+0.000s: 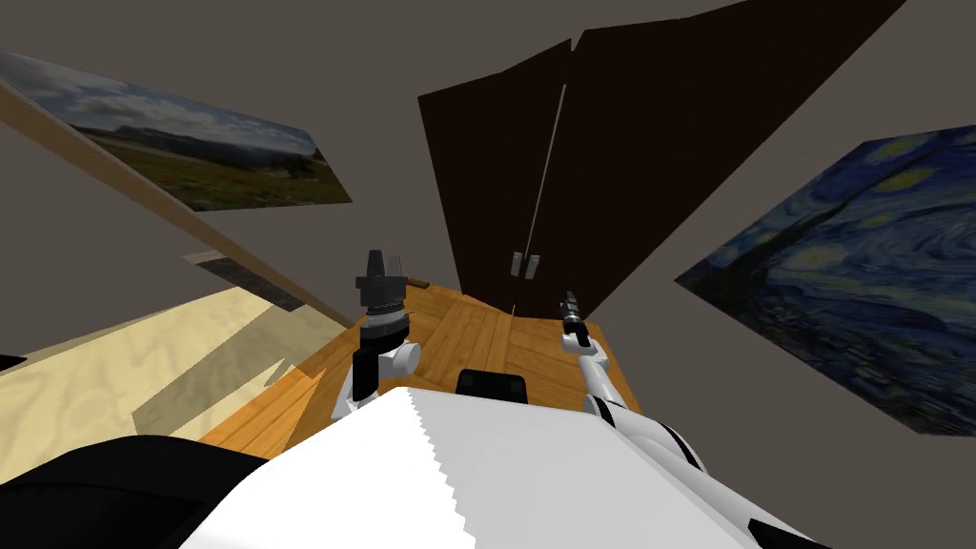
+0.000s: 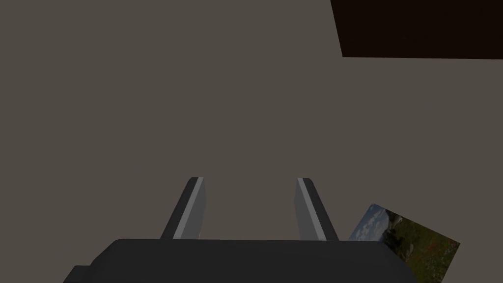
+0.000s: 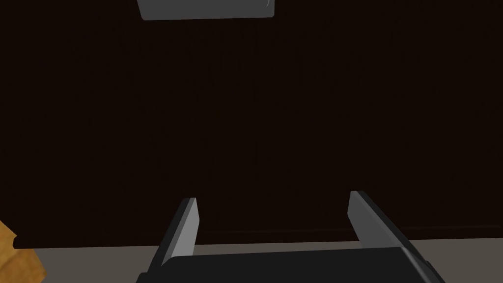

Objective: Pull the door open

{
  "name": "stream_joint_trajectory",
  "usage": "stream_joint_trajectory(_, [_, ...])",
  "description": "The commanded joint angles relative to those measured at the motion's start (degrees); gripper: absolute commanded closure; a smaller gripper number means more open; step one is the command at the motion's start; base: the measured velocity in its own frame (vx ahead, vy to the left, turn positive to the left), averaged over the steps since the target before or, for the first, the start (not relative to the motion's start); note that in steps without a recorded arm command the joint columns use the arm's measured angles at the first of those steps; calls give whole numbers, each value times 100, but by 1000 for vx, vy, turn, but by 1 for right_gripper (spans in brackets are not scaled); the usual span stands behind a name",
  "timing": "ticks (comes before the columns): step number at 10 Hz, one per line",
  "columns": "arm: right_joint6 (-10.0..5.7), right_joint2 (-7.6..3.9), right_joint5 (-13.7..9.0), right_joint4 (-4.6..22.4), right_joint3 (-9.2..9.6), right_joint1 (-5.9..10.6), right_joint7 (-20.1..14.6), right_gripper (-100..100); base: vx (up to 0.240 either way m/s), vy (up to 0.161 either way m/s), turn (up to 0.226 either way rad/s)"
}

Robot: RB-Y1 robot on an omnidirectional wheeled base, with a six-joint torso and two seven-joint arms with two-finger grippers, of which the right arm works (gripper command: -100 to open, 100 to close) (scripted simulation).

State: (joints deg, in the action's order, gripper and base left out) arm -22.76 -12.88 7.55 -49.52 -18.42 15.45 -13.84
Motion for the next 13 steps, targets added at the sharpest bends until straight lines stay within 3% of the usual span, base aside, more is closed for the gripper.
stream_joint_trajectory(1, [-5, -8, -4, 11, -4, 1, -7, -100, 206, 30, 5])
stream_joint_trajectory(13, [-17, -32, -18, 41, -20, 3, -30, -100, 202, 37, 4])
